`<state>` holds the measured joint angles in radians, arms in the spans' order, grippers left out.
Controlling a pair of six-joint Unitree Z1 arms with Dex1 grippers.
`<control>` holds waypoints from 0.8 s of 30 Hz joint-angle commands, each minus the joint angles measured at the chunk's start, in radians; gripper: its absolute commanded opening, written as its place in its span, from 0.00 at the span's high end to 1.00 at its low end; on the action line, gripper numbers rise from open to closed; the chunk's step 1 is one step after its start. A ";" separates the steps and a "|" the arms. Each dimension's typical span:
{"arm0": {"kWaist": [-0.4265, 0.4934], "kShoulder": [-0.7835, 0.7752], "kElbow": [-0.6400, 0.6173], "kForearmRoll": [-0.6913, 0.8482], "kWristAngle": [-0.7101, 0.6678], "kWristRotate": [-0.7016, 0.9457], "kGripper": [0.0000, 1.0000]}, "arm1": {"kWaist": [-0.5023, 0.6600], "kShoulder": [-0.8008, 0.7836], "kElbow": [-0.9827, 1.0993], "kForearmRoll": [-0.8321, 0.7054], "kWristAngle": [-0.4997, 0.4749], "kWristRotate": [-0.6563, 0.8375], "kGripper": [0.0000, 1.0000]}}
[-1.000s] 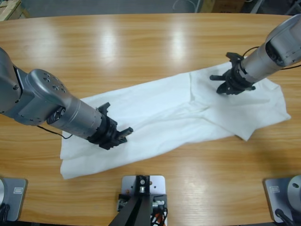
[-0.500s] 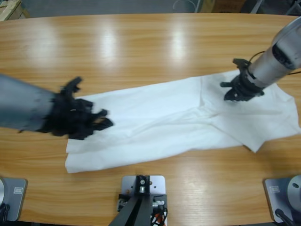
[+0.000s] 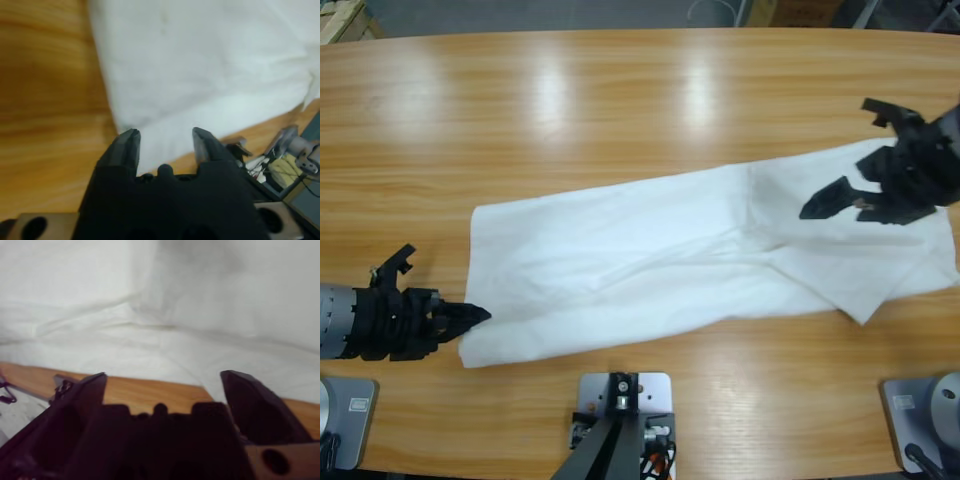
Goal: Fold clothes
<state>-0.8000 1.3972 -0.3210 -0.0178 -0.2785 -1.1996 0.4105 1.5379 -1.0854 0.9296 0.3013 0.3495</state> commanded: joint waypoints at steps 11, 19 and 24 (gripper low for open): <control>0.272 0.262 0.123 -0.297 -0.165 0.126 0.08 | 0.028 -0.245 0.174 0.013 0.024 0.083 0.00; 0.271 0.440 0.156 -0.478 -0.208 0.178 0.12 | 0.028 -0.239 0.185 -0.006 0.024 0.089 0.00; 0.272 0.582 0.203 -0.709 -0.271 0.235 0.88 | 0.028 -0.229 0.188 -0.021 0.024 0.098 0.00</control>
<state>-0.5355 1.7041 -0.2335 -0.5360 -0.5025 -1.0277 0.4296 1.3145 -0.9286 0.9314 0.3156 0.4279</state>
